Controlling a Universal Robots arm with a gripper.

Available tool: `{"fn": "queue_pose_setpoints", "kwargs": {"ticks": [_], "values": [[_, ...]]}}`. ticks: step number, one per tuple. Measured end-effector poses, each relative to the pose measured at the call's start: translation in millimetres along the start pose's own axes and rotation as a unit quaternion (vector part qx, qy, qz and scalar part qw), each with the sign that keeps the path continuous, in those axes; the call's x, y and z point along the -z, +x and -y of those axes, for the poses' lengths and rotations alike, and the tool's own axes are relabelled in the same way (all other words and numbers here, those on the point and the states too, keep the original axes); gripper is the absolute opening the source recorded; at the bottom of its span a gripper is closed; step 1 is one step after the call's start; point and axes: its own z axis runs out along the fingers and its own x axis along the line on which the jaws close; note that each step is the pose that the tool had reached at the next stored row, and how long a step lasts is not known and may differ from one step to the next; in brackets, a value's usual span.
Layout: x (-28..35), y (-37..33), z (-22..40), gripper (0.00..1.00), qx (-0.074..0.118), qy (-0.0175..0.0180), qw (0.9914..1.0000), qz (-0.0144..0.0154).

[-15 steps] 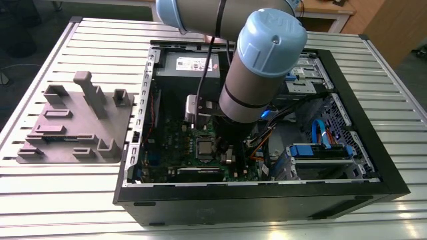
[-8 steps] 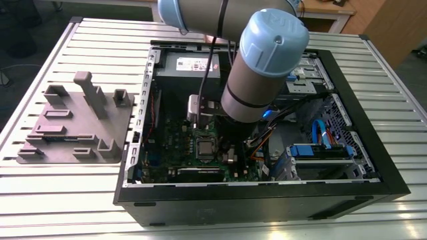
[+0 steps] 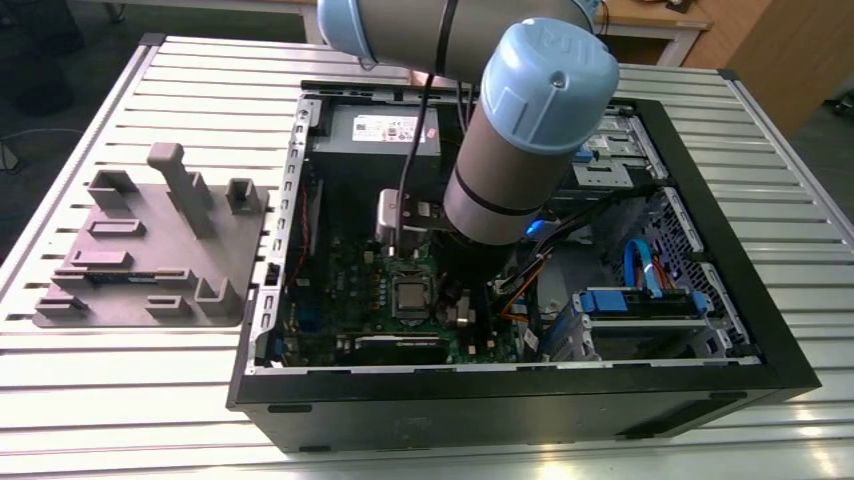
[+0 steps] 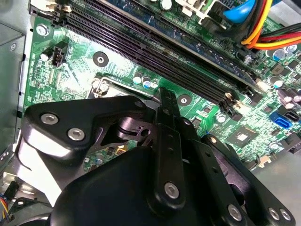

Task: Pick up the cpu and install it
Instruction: 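Install the first cpu locking lever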

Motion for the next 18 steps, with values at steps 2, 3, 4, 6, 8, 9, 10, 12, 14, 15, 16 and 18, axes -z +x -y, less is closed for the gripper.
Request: {"fn": "queue_pose_setpoints", "kwargs": {"ticks": [2, 3, 4, 6, 8, 9, 10, 12, 14, 15, 16, 18], "values": [[-0.3, -0.2, 0.2, 0.1, 0.0, 0.0, 1.0, 0.0001], [-0.5, -0.2, 0.2, 0.1, 0.0, -0.0001, 1.0, 0.0002], [-0.6, -0.2, 0.2, 0.1, 0.0, -0.0001, 1.0, 0.0003], [-0.8, -0.2, 0.1, 0.1, 0.0, -0.0001, 1.0, 0.0012], [-0.8, -0.2, 0.0, 0.1, 0.0, -0.0001, 1.0, 0.0022], [-0.8, -0.3, 0.0, 0.1, 0.0, -0.0001, 1.0, 0.0026], [-0.8, -0.2, 0.0, 0.1, 0.0, -0.0002, 1.0, 0.0031], [-0.9, -0.2, -0.1, 0.1, 0.0, -0.0002, 0.99999, 0.0039], [-1.0, -0.3, 0.0, 0.1, 0.0, -0.0002, 0.99999, 0.0041], [-1.0, -0.2, 0.3, 0.1, 0.0, -0.0003, 0.99999, 0.0042], [-1.0, -0.1, 0.6, 0.1, 0.0, -0.0002, 0.99999, 0.0042], [-1.1, 0.5, 0.8, 0.1, 0.0, -0.0001, 0.99999, 0.0042]]}}
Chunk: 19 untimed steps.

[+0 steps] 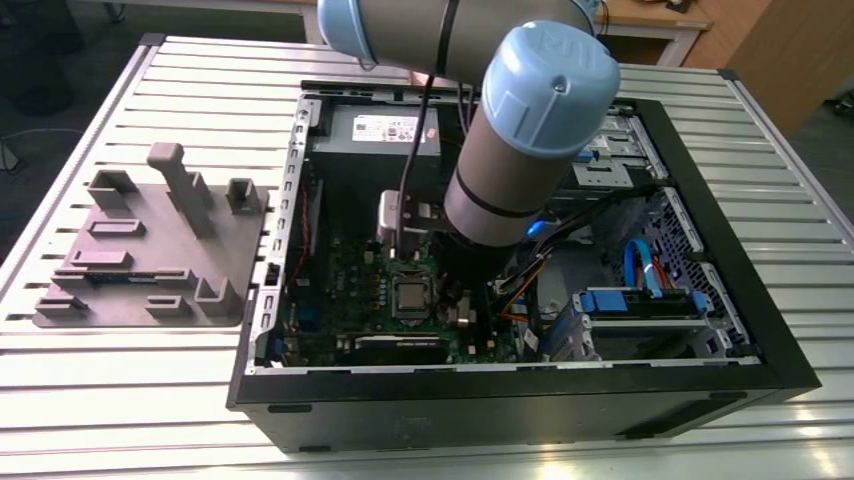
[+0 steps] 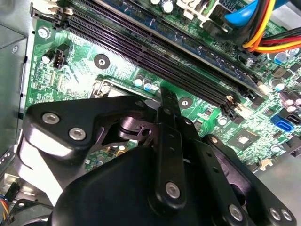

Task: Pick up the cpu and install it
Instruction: 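Install the first cpu locking lever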

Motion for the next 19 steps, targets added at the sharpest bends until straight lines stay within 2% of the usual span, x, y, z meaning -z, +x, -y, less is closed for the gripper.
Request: {"fn": "queue_pose_setpoints", "kwargs": {"ticks": [5, 15, 19], "values": [[2.6, 0.5, -0.3, 0.1, 0.0, 0.0, 1.0, 0.0006], [23.3, 0.5, -2.6, 0.1, 0.0, -0.0001, 1.0, 0.0], [25.3, 0.5, -5.2, 0.1, 0.0, -0.0001, 1.0, 0.0002]]}}
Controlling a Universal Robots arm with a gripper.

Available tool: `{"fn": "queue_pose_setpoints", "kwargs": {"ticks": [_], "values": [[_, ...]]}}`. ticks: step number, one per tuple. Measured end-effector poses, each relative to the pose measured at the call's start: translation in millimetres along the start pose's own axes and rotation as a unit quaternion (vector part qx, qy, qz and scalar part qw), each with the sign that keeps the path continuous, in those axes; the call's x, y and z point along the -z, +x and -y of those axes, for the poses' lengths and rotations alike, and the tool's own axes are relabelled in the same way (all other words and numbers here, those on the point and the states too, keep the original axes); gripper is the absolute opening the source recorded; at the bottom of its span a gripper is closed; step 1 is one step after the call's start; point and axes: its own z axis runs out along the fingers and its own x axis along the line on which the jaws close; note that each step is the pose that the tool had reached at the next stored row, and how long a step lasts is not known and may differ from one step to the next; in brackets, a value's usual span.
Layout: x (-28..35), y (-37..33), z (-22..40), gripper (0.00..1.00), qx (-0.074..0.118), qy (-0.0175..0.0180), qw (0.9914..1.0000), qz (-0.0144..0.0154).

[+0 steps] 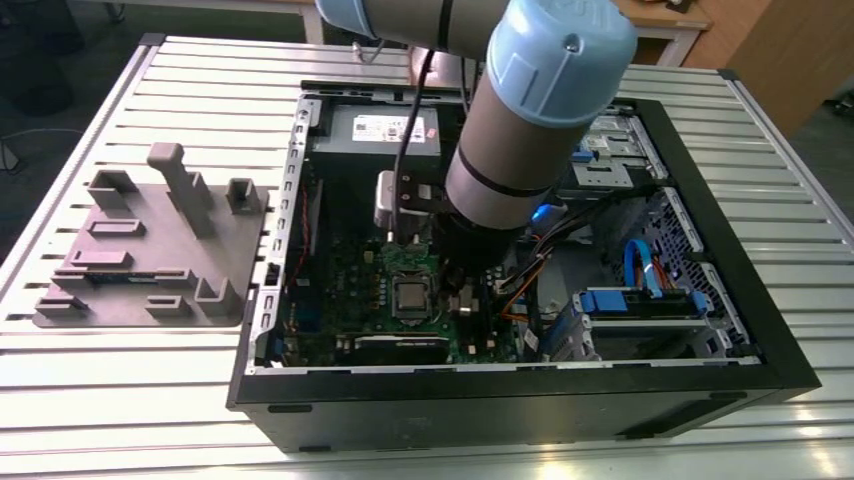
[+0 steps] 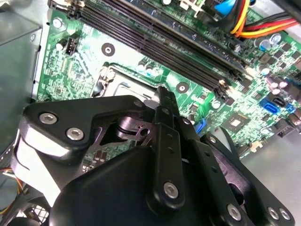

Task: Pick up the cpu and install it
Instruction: 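Install the first cpu locking lever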

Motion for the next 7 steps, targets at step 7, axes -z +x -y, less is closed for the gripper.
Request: {"fn": "queue_pose_setpoints", "kwargs": {"ticks": [7], "values": [[-0.1, 0.1, -1.6, 0.1, 0.0, 0.0, 1.0, 0.0]]}}
